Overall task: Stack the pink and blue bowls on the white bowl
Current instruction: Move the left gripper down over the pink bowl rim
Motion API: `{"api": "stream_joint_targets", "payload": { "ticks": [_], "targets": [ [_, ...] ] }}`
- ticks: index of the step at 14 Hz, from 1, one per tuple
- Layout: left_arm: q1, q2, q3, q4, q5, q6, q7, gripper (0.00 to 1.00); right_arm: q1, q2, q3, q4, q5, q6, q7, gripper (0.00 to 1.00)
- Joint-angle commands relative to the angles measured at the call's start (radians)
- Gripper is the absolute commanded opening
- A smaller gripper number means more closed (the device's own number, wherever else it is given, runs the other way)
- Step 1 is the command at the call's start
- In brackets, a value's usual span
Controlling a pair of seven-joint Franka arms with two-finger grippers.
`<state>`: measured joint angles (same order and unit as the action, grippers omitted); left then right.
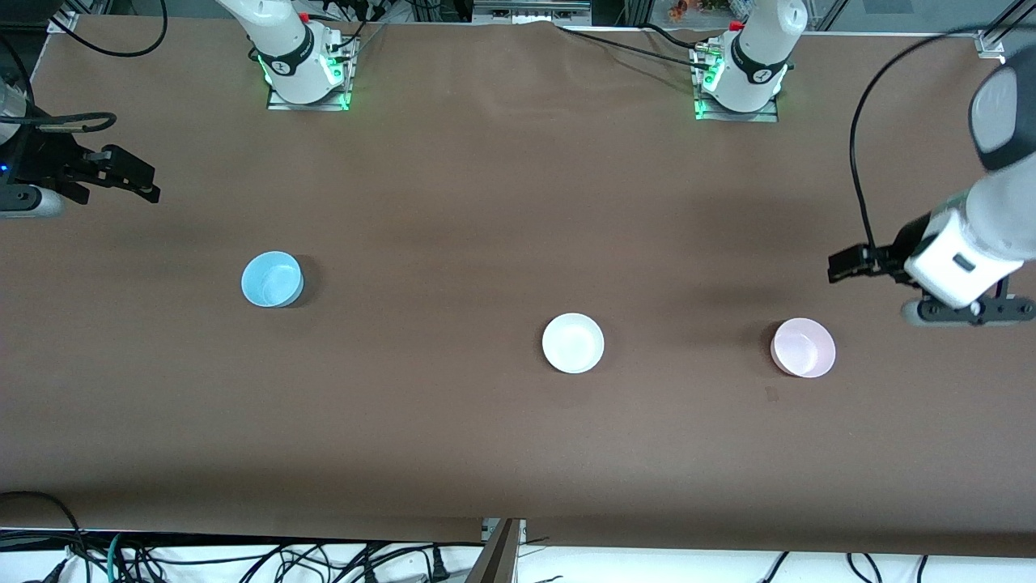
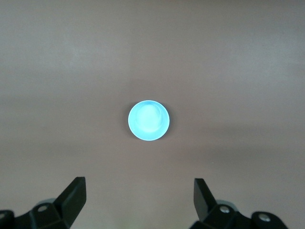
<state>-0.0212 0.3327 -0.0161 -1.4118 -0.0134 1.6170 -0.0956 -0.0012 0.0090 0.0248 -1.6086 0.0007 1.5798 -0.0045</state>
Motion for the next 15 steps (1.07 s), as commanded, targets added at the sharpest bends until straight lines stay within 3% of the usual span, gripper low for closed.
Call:
{"api": "stream_joint_targets", "payload": {
  "ticks": [1,9,15],
  "targets": [
    [0.023,0.092,-0.001,0.027,-0.004,0.047,-0.001,1.0,-0.007,0.009,0.001,0.021,0.007,-0.003,0.0,1.0],
    [0.112,0.304,-0.002,0.016,-0.005,0.306,0.078,1.0,-0.006,0.034,0.001,0.021,0.009,-0.003,0.0,1.0],
    [0.191,0.355,-0.002,-0.12,-0.008,0.524,0.208,1.0,-0.013,0.098,-0.006,0.016,0.007,-0.014,0.006,1.0]
  ]
}}
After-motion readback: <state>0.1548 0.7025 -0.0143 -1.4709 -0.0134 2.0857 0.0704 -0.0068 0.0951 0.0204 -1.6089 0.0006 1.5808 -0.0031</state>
